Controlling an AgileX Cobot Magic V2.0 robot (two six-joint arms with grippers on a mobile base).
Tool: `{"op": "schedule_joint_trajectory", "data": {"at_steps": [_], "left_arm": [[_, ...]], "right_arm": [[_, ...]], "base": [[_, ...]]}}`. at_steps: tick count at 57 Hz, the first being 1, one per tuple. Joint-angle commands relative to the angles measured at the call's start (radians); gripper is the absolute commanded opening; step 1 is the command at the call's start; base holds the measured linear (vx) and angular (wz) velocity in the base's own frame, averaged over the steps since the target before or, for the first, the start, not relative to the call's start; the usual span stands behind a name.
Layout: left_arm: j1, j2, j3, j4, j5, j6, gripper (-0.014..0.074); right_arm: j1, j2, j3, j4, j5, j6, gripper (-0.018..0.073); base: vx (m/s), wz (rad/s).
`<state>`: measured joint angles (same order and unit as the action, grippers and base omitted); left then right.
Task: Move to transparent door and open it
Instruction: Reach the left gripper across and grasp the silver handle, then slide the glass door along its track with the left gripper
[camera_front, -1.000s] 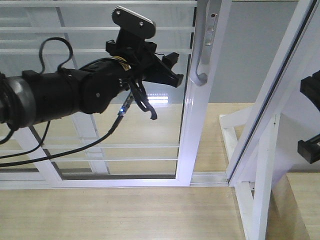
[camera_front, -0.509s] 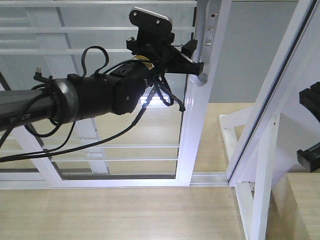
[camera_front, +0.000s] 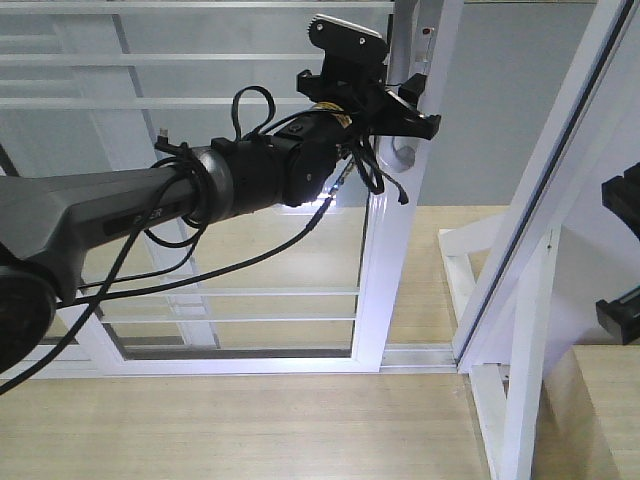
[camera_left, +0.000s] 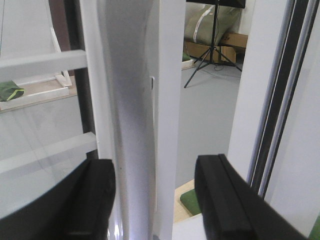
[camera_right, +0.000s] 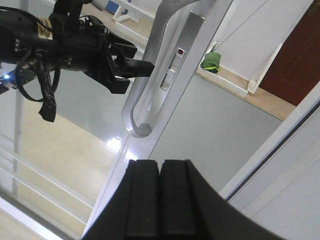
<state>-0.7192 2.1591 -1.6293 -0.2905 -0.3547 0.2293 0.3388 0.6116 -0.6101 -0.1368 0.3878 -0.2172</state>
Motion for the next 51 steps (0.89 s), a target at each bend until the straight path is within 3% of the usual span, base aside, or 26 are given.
{"op": "schedule_joint_trajectory", "data": {"at_steps": [1,30,51], "left_arm": [[-0.009,-0.041,-0.06,0.001,-0.072,-0.005,0.0471],[-0.01,-0.009,-0.116,-0.003,-0.049,0.0,0.0471],[-0.009,-0.012,-0.116,-0.015,-0.063,0.053,0.0471]], "right_arm": [[-0.005,0.0,-0.029,-0.019,-0.072,0.0,-0.0006],[-0.004,0.0,-0.029,-0.042,-0.048,0.0,-0.0006],[-0.004,0.001,-0.029,-0.046,-0.049,0.0,-0.0006]], "base": [[0.0,0.0],[0.0,0.0],[0.0,0.0]]}}
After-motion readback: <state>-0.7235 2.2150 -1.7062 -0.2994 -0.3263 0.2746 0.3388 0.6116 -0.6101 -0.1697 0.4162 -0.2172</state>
